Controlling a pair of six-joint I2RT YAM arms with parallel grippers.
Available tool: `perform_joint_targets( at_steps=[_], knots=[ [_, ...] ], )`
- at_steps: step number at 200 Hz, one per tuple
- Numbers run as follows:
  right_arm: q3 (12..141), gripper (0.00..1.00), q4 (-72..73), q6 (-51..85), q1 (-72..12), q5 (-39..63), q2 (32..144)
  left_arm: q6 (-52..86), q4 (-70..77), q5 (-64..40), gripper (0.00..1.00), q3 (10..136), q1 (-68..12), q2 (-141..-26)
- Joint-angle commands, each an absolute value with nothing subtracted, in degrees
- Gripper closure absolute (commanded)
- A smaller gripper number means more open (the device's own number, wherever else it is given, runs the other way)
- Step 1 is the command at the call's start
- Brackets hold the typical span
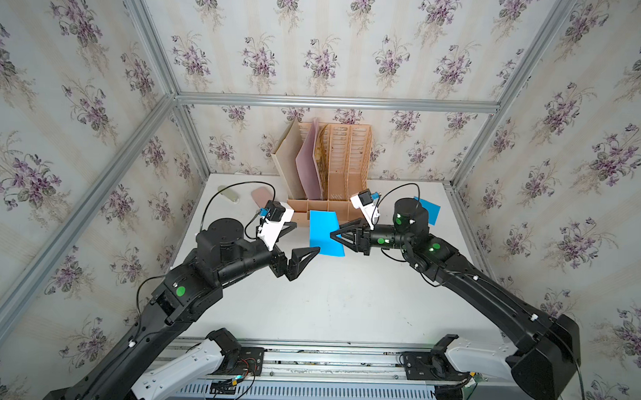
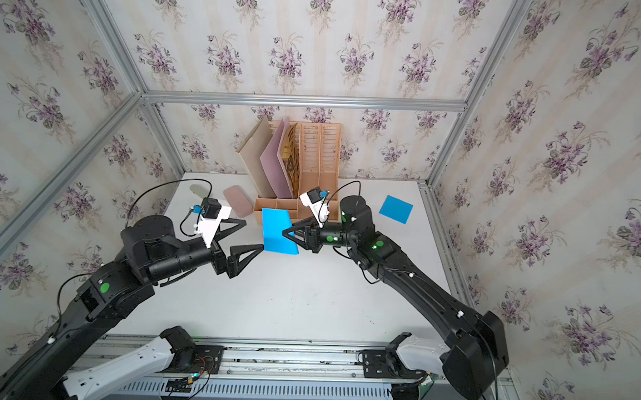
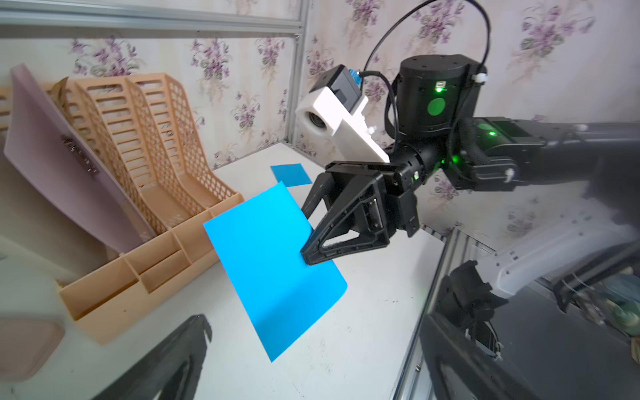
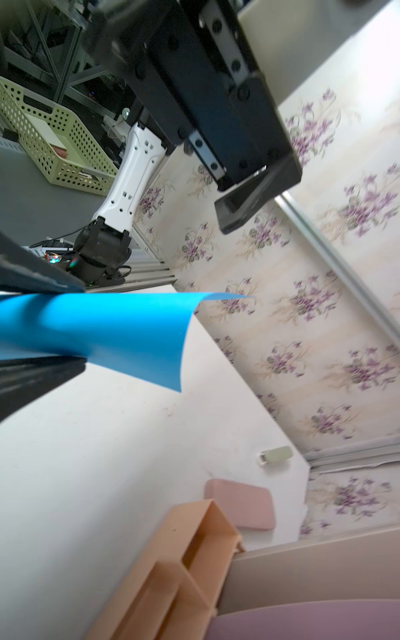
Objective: Fold the square paper along the opposite sides
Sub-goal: Pick up the paper from the center of the board.
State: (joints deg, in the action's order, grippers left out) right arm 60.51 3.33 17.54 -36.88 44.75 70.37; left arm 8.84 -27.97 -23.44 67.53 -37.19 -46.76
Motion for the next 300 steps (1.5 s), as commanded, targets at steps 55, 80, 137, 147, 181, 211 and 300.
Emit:
perform_joint_targets(
  at_steps=[55, 80, 137, 147, 181, 211, 300],
  knots=[
    [62.16, 0.68, 13.94, 14.38, -35.08, 57.63, 68.72, 2.53, -28.75, -36.25, 0.01, 75.4, -36.65, -52.07],
    [63.73, 0.68, 12.48, 11.99, -35.07, 58.36, 68.64, 2.2, -27.79, -36.28, 0.01, 76.44, -36.08, -54.23],
    [66.18, 0.69, 7.84, 8.18, -35.01, 58.44, 68.47, 3.72, -23.96, -38.68, 0.01, 77.01, -32.41, -56.86],
    [66.18, 0.68, 7.89, 8.22, -35.01, 58.58, 68.53, 4.66, -22.65, -39.4, 0.0, 76.64, -31.93, -57.02],
    [66.17, 0.69, 9.21, 8.92, -34.98, 59.04, 69.33, 7.35, -19.02, -42.46, 0.1, 75.9, -31.38, -57.74],
    [66.23, 0.69, 11.9, 10.31, -34.98, 59.43, 70.15, 9.39, -15.63, -45.46, 0.23, 74.38, -31.3, -57.74],
    [66.98, 0.69, 12.48, 10.92, -34.8, 59.93, 70.5, 9.92, -14.25, -44.01, 0.43, 72.24, -30.96, -56.52]
  ],
)
